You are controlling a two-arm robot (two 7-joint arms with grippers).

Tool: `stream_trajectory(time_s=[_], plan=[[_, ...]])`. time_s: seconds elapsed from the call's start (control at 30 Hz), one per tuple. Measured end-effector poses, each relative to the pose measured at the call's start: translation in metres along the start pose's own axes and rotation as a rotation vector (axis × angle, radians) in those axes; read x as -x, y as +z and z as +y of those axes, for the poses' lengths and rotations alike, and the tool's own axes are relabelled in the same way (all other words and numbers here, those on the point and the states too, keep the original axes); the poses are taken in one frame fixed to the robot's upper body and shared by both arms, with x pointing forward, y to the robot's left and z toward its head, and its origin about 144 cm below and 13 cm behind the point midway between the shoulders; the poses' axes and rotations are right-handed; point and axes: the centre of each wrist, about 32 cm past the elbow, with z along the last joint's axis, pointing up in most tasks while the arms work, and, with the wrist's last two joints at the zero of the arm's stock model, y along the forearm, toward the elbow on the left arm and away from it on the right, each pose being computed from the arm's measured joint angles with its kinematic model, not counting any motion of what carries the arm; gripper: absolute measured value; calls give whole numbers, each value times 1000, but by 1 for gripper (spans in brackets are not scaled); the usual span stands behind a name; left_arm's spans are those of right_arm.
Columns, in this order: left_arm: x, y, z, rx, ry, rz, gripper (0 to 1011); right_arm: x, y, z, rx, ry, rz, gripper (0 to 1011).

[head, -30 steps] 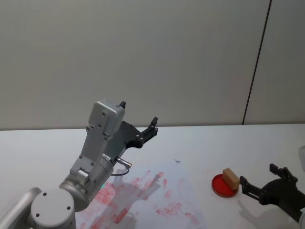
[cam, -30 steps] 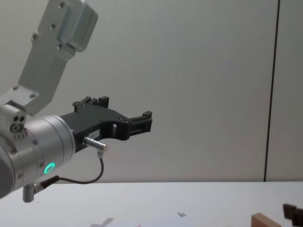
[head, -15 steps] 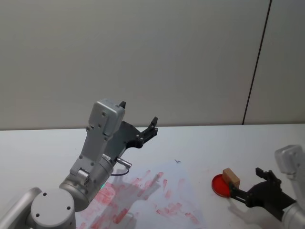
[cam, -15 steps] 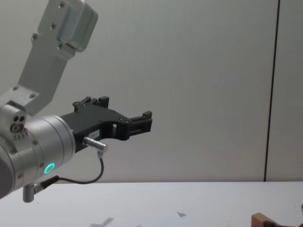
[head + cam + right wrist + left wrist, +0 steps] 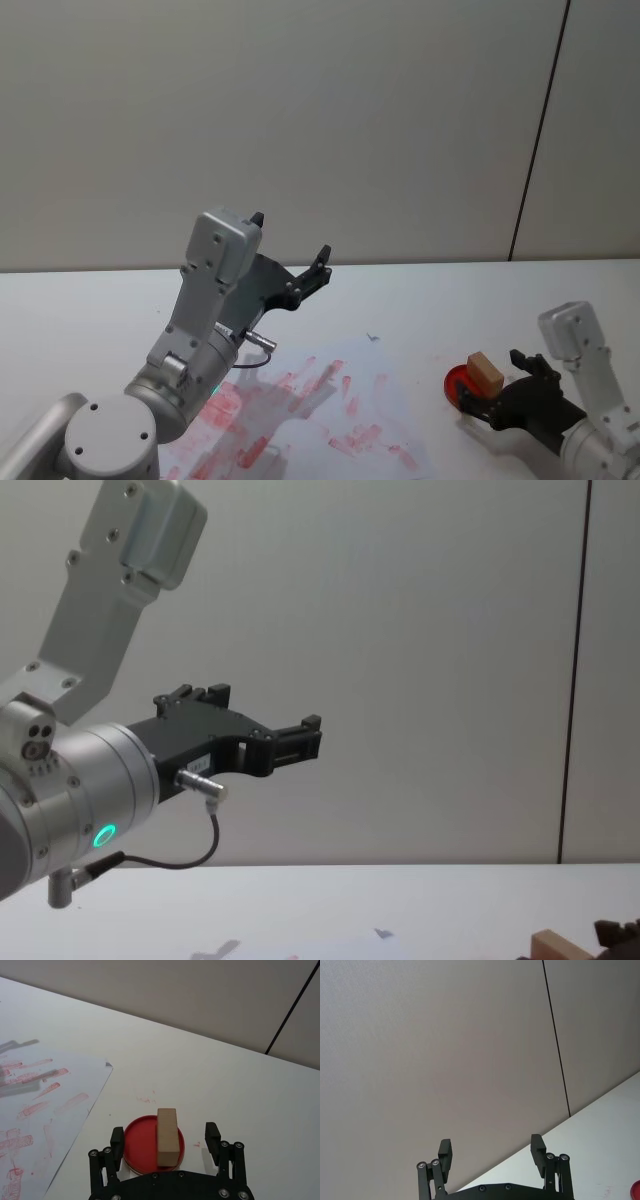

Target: Use the one hand to pick up the stamp and affix it onto the A4 paper.

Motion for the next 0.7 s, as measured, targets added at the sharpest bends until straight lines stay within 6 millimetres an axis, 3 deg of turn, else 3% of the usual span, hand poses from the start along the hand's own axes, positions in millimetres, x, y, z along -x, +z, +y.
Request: stream_trajectory(time_s=[0.3, 0.7], plan=[[0, 0, 0, 0, 0, 0, 1002, 2, 0, 7, 2, 5, -9, 818], [0, 0, 0, 0, 0, 0, 1001, 4, 0, 11, 3, 8, -14, 426]])
